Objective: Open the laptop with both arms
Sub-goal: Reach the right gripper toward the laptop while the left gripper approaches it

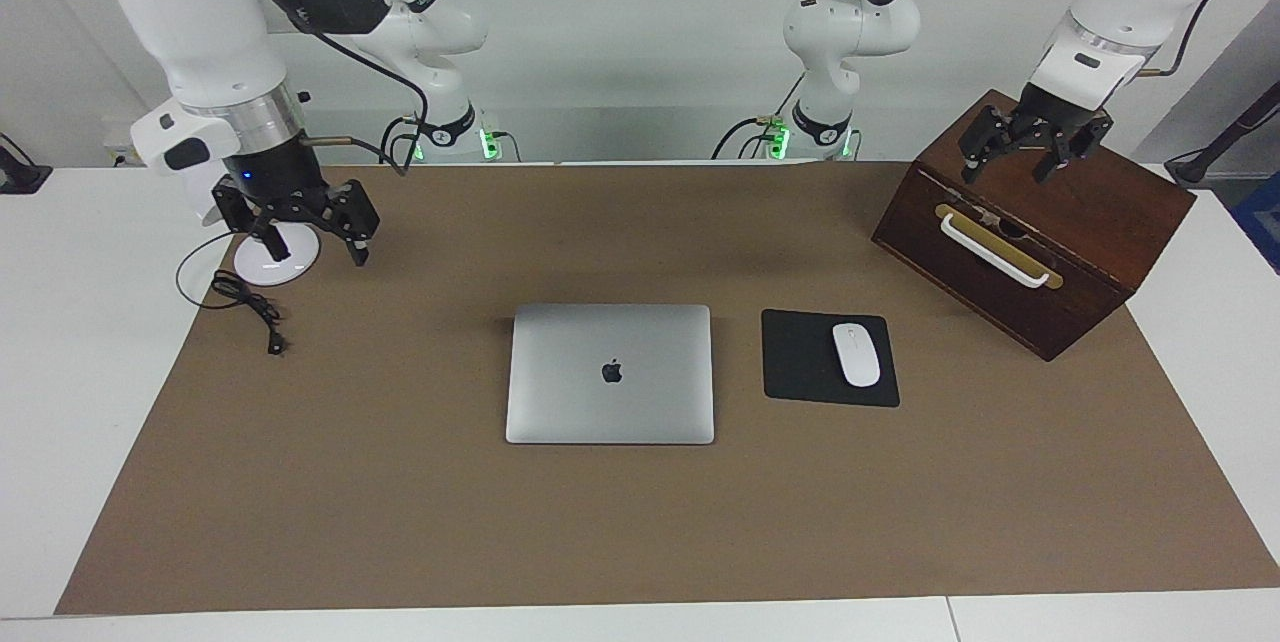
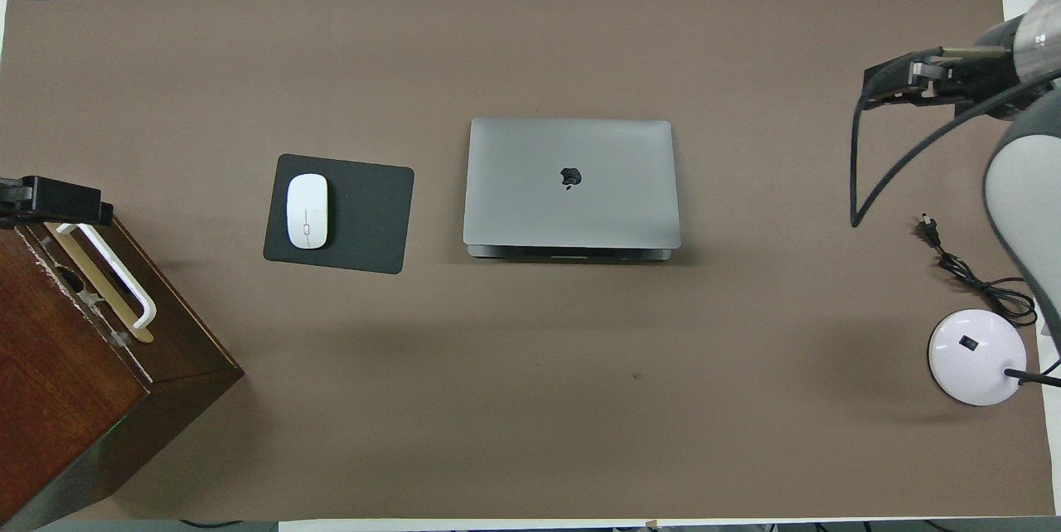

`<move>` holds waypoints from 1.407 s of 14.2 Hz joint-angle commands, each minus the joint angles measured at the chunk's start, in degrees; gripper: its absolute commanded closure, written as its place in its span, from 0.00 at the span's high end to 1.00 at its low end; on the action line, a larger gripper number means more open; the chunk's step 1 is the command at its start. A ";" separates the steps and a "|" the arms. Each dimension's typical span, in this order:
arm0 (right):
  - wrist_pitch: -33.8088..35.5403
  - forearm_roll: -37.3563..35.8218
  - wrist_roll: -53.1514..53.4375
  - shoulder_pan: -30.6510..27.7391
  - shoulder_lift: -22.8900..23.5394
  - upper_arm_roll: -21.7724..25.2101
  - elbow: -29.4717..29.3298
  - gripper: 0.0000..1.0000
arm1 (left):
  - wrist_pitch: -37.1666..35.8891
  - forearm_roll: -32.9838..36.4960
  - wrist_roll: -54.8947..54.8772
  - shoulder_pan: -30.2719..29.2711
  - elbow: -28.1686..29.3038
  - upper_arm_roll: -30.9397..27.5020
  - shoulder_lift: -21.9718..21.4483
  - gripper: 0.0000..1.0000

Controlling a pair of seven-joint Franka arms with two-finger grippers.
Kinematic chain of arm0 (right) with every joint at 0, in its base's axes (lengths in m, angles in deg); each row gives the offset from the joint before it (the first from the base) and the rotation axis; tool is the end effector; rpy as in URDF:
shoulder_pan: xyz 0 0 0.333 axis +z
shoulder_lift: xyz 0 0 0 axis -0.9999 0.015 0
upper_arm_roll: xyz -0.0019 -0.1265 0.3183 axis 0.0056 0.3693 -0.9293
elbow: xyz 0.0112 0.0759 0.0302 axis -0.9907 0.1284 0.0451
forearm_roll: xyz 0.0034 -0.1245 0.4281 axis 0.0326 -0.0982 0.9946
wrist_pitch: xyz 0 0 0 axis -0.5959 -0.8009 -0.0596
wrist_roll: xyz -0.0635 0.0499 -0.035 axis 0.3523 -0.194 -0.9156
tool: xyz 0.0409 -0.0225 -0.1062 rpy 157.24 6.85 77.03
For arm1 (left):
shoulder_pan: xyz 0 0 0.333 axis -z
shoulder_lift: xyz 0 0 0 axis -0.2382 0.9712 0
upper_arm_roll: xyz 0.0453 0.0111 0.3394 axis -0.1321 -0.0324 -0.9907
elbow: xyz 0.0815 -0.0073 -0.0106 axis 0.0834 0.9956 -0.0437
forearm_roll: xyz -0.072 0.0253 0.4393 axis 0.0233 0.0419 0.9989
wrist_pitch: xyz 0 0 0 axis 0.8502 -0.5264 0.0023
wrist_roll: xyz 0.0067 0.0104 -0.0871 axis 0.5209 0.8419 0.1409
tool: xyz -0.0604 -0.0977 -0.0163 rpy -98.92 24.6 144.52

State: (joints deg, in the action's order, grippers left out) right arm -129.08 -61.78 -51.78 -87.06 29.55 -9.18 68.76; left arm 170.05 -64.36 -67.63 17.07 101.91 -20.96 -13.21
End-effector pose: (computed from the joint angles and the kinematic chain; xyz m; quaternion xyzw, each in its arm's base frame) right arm 0.6718 0.0467 0.6192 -0.9951 0.0709 -0.0690 0.0059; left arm 0.5776 -0.0123 0.6475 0.9995 -0.0298 0.0058 0.0133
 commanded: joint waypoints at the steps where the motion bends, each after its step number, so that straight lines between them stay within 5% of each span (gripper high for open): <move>1: -1.81 0.78 5.98 1.78 2.49 -1.70 -3.10 1.00 | 0.78 -0.35 0.61 -0.13 1.76 0.04 -1.56 0.91; 3: -4.28 0.42 8.02 3.02 2.67 -1.71 -3.11 1.00 | 0.87 -0.35 0.61 0.31 1.76 0.12 -1.56 0.59; 5: -4.99 0.51 8.03 2.85 2.84 -1.79 -3.02 1.00 | 0.78 -0.35 0.52 0.75 1.67 0.12 -1.47 0.03; 11: -10.24 1.48 15.83 4.33 4.68 -1.97 -3.11 1.00 | 2.79 -0.61 0.52 0.75 1.76 0.30 -1.47 0.00; 16: -20.62 5.78 25.40 6.35 5.83 -3.02 -3.02 0.94 | 15.96 -3.52 3.68 1.79 13.42 0.83 -5.68 0.00; 18: -23.61 5.79 32.86 8.46 6.18 -3.29 -2.93 0.83 | 21.84 -3.52 4.12 5.83 18.78 0.74 -6.83 0.00; 19: -25.71 5.70 36.12 9.78 6.79 -3.29 -2.84 0.59 | 25.27 -3.52 3.95 7.15 21.50 0.83 -7.35 0.00; 20: -28.26 5.70 38.06 10.49 7.41 -3.29 -2.23 0.49 | 29.04 -3.52 4.03 8.73 24.14 0.83 -7.44 0.00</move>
State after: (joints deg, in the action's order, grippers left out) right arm -153.76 -57.11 -18.05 -77.69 35.33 -12.28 66.77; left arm 192.37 -67.52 -64.46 22.63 118.70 -19.55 -17.41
